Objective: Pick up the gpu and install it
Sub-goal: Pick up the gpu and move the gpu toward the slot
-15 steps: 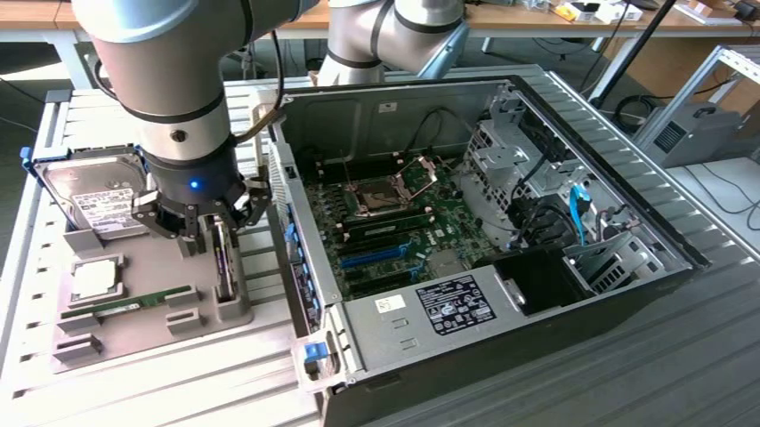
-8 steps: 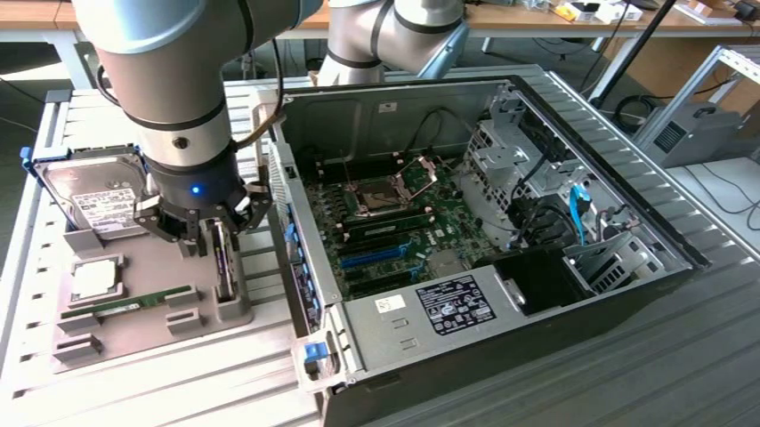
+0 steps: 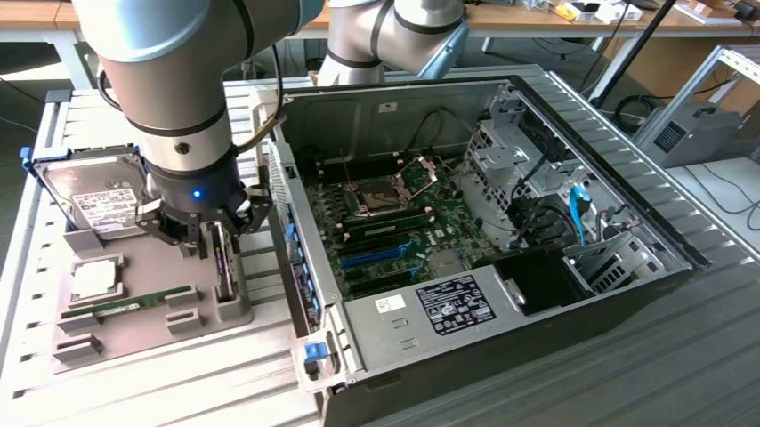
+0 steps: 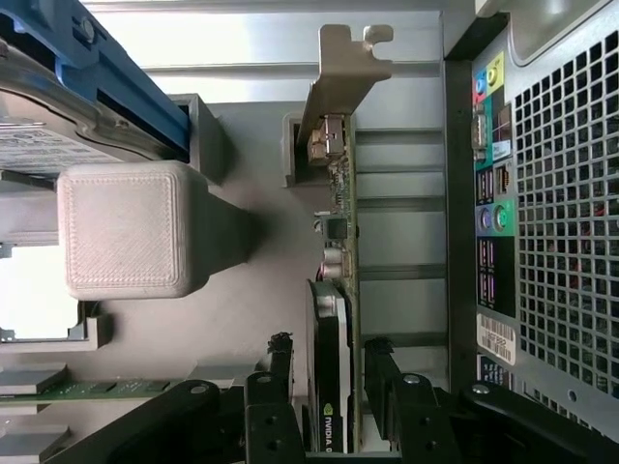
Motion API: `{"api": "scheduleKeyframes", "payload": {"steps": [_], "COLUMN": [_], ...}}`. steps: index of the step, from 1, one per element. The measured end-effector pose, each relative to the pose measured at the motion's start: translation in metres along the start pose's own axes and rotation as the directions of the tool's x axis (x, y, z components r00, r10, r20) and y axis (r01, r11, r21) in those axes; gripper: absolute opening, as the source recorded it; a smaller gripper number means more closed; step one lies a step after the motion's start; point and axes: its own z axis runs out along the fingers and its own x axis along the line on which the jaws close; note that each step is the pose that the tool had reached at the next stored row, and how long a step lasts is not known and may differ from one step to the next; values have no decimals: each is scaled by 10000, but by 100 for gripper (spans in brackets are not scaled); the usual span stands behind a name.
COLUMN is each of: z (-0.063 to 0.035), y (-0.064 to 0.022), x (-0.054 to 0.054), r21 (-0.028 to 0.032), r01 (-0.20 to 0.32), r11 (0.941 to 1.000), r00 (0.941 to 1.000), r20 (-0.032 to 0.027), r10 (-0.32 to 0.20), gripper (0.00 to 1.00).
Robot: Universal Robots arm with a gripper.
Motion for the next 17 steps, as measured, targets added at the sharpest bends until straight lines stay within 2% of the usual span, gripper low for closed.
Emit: {"api": "scheduleKeyframes", "payload": {"steps": [17], "z": [28], "y": [-1], "x": [-13], "r21": [0], "r01": [-4], "r11": [10000], "r00": [10000], "r20": [1], "r10": [4], "gripper": [44]}}
